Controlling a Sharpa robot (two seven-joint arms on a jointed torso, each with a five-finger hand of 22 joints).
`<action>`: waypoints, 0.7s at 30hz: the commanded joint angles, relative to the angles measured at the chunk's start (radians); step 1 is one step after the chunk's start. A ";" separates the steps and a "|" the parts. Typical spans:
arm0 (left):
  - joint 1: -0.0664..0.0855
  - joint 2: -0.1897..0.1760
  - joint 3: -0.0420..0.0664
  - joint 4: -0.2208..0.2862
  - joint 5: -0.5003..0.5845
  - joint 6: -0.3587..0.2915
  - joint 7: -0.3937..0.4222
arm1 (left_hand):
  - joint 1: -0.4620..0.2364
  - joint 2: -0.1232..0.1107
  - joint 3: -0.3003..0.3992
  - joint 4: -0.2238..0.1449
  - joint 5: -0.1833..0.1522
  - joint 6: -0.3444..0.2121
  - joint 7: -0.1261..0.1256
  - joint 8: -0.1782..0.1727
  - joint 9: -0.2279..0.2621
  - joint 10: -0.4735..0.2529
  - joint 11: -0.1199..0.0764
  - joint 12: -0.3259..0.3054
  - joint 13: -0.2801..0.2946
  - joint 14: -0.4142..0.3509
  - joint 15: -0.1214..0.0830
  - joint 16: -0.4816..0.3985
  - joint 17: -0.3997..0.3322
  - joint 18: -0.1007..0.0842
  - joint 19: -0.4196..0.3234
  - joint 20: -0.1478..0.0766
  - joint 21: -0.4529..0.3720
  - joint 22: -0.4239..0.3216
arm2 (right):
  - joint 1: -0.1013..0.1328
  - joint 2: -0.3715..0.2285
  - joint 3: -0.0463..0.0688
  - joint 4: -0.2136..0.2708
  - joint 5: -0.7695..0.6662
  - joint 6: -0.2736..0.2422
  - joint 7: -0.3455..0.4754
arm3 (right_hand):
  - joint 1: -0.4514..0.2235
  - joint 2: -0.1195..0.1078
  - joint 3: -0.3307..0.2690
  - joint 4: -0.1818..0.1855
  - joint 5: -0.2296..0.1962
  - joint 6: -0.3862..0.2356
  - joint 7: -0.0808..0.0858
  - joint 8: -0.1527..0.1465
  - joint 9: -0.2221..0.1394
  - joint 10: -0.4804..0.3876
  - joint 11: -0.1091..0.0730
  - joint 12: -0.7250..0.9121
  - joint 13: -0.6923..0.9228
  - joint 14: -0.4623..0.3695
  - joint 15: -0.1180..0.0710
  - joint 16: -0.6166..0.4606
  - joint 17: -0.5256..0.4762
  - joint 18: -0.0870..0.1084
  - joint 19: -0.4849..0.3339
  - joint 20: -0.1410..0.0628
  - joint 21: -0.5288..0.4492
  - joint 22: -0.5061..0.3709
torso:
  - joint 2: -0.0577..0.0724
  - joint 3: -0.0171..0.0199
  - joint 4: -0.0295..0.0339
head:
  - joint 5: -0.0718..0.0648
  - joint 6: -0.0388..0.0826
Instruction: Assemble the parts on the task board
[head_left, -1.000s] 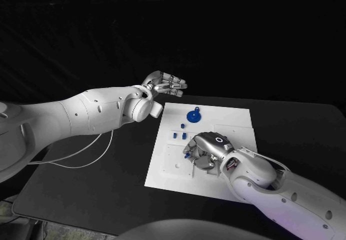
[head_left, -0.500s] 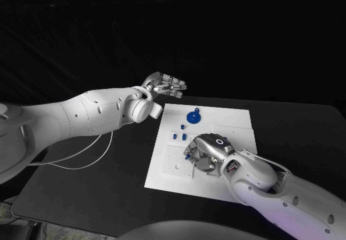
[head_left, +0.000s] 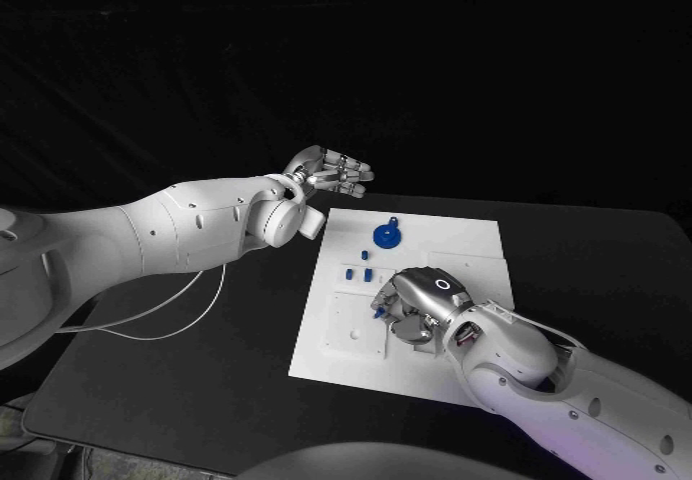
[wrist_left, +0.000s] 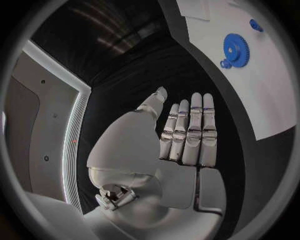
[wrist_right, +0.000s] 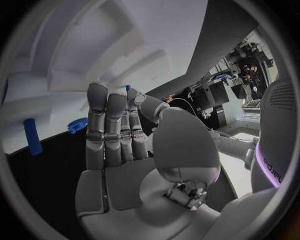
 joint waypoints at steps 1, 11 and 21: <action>0.000 0.002 0.001 0.001 0.002 0.013 0.004 | 0.000 0.007 -0.003 0.000 -0.002 -0.006 0.000 -0.001 0.000 -0.007 -0.002 -0.005 0.000 -0.007 -0.003 -0.003 -0.001 -0.001 -0.001 0.007 0.003 -0.001 | -0.001 -0.001 0.000 0.004 -0.024 0.033 -0.011 | -0.003 0.001 0.003 0.002 0.006 0.006 0.000 0.004 0.001 0.009 -0.001 0.004 0.000 0.003 -0.004 0.006 0.000 0.016 0.036 -0.009 0.003 0.002 | 0.000 -0.0005 0.0005 | 0.000 -0.002; 0.000 0.003 0.001 0.001 0.002 0.014 0.003 | 0.001 0.009 -0.008 0.001 -0.003 -0.006 0.000 -0.001 0.000 -0.008 -0.001 -0.005 0.000 -0.008 -0.002 -0.003 -0.001 -0.001 -0.001 0.007 0.004 -0.009 | -0.001 0.007 0.000 -0.003 -0.024 0.072 -0.009 | -0.002 0.002 -0.002 0.001 0.007 0.006 0.000 0.004 0.000 0.009 0.000 0.004 0.000 0.002 -0.004 0.006 -0.001 0.015 0.035 -0.009 0.002 0.006 | 0.000 -0.0020 0.0012 | -0.001 -0.004; 0.000 0.004 0.001 0.001 0.002 0.015 0.000 | 0.001 0.009 -0.010 0.001 -0.003 -0.007 0.000 -0.002 0.000 -0.009 -0.001 -0.005 0.000 -0.010 -0.001 -0.003 -0.001 -0.001 -0.001 0.008 0.004 -0.013 | -0.001 0.019 0.000 -0.008 -0.037 0.086 -0.018 | -0.002 0.004 -0.005 0.000 0.007 0.005 0.000 0.004 0.000 0.008 0.000 0.004 0.000 0.002 -0.004 0.007 -0.001 0.015 0.035 -0.009 0.002 0.009 | 0.000 -0.0021 0.0004 | -0.001 -0.005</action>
